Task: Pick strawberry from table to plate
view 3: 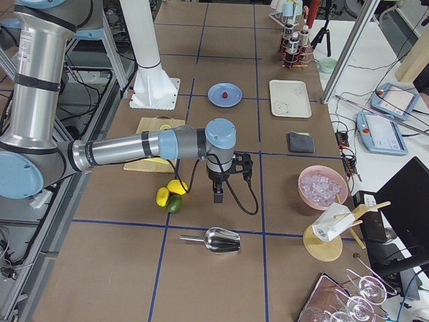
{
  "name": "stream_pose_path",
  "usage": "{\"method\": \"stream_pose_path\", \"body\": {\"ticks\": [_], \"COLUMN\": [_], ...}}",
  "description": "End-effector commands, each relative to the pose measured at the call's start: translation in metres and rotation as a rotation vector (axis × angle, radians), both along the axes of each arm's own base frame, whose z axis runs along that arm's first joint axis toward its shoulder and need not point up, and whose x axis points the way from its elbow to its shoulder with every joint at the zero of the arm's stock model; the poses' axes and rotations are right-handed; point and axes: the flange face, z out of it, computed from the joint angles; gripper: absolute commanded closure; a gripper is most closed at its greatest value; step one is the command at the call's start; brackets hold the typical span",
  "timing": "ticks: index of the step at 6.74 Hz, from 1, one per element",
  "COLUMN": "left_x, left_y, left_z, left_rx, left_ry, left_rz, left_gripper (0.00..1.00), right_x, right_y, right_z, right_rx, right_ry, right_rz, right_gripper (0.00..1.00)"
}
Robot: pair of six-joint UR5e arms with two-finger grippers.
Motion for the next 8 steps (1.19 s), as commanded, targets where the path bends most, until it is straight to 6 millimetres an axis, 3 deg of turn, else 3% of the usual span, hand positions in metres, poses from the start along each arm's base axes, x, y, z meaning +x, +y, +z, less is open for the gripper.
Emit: {"method": "stream_pose_path", "body": {"ticks": [1,3,4,5,8], "left_x": [-0.001,-0.002,-0.002,-0.002,-0.002], "left_y": [0.004,0.007,0.006,0.016,0.014], "left_z": [0.01,0.012,-0.001,0.001,0.003], "left_rx": [-0.022,-0.057,-0.144,-0.149,-0.124], "left_ry": [-0.008,-0.019,-0.02,-0.02,-0.018], "left_rz": [-0.002,-0.02,-0.128,-0.134,-0.135], "left_gripper": [0.0,0.0,0.0,0.0,0.0], "right_x": [-0.001,-0.001,-0.001,-0.001,-0.001], "right_y": [0.0,0.0,0.0,0.0,-0.001], "right_z": [-0.001,-0.001,-0.001,-0.001,-0.004], "right_rx": [0.001,-0.001,-0.001,0.0,0.008], "right_ry": [-0.002,-0.002,-0.002,-0.002,-0.003], "right_rz": [0.0,0.0,0.0,0.001,-0.001], "right_gripper": [0.0,0.0,0.0,0.0,0.0]}}
